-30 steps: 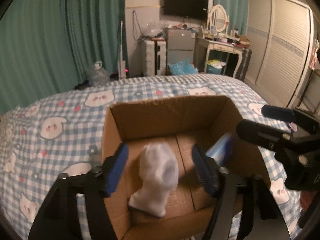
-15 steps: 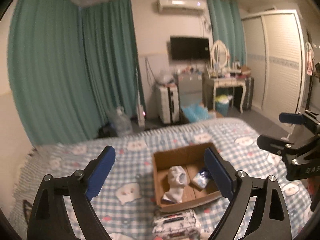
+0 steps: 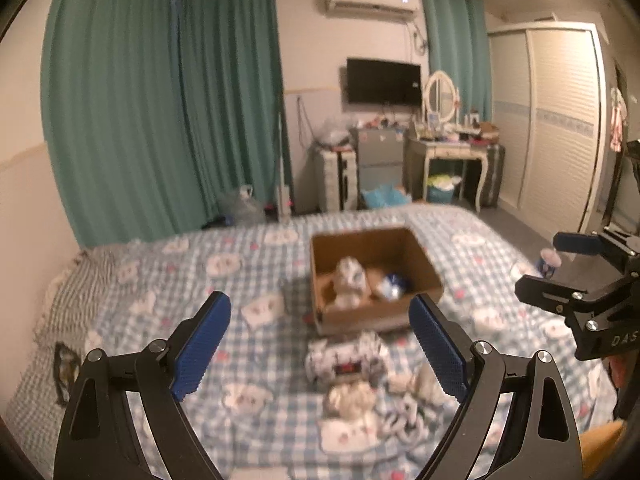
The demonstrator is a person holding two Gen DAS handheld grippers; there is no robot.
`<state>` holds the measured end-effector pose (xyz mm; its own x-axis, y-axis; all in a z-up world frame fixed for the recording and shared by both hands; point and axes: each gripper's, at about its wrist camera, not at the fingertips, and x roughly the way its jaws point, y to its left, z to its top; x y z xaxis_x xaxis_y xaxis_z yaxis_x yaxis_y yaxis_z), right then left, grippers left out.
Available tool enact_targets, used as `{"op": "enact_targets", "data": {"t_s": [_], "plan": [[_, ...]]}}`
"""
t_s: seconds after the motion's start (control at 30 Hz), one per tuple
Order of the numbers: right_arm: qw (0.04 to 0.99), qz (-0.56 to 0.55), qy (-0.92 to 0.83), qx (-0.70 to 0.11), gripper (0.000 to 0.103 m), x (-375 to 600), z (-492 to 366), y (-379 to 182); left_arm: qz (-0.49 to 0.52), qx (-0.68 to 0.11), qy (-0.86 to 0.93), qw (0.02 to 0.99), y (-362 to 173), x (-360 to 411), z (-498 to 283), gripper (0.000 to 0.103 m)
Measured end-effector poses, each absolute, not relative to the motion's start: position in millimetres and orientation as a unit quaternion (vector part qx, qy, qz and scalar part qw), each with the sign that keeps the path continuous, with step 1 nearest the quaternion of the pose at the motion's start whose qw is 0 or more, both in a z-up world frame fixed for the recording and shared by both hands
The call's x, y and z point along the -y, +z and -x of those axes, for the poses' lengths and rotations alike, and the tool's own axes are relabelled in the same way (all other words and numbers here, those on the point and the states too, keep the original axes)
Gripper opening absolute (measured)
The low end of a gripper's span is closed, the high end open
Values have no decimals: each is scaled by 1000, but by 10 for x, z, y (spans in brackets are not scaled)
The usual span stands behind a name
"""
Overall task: Organize soft objects
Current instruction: 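Grasp the cream lace cloth with the left tool while the right tool grasps a white fluffy toy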
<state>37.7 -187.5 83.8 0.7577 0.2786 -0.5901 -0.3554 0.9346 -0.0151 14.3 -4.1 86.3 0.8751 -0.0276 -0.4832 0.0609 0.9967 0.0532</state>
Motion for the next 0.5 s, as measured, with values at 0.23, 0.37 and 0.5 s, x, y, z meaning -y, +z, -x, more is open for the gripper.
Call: {"op": "enact_targets", "data": {"t_s": [0.23,0.37,0.5], "plan": [[916,82,174,-352,103,1809,-564,157,-23,-282,-12,959,229,88,-177,92],[898,116,172,-387,103,1752,-714,-244,-23,-316,-17,948,-122,124,-387,91],[879,153,182,-413,99,1734,-849,-599,-27,-344,-25,938,-492,164,-574,91]]}}
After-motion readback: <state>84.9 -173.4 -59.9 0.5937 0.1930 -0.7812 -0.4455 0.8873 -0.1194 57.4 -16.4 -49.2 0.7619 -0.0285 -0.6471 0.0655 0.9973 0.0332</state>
